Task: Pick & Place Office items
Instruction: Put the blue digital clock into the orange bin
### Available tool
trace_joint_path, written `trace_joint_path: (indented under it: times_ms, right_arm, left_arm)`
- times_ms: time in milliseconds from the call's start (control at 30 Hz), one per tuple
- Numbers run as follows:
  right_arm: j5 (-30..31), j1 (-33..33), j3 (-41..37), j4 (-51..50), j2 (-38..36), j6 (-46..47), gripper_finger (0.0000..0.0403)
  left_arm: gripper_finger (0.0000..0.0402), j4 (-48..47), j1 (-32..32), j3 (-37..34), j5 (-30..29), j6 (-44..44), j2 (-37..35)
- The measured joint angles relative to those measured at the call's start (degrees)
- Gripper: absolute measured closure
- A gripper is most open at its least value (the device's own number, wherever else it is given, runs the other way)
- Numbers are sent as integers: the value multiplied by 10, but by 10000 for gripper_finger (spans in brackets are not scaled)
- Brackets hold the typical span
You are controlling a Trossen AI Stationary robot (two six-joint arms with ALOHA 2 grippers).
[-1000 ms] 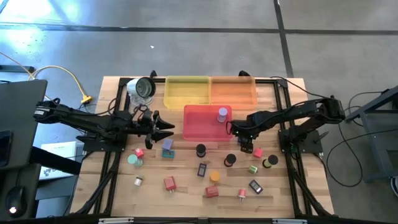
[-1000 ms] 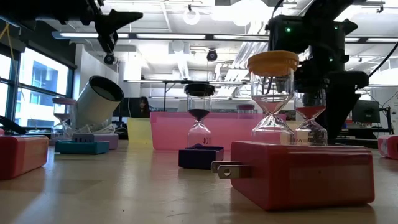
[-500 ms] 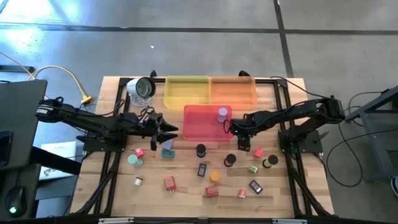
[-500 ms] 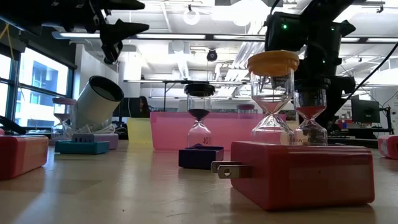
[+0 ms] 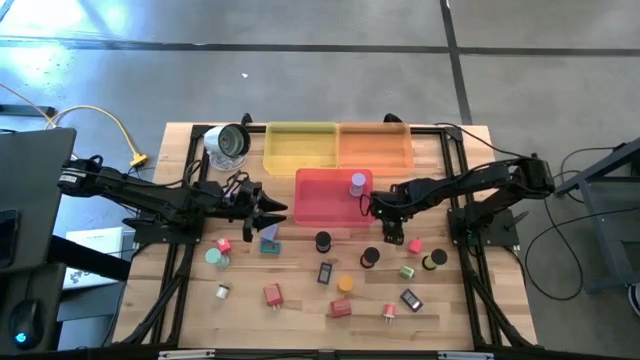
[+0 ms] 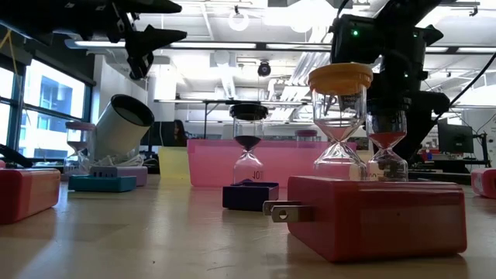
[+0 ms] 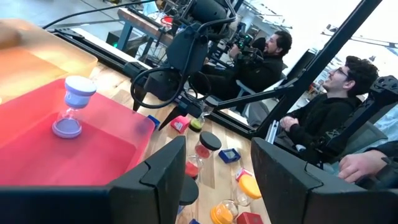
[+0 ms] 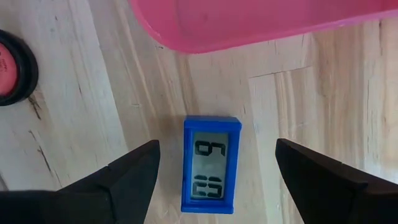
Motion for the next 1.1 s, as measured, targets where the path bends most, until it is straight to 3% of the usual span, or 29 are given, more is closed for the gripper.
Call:
trace_joint_path:
  times_ms: [1100]
  right_arm:
    - [-13,0,-1,-7,10,-10,94]
  left_arm:
    - [224,1,-1,0,1,-26,0]
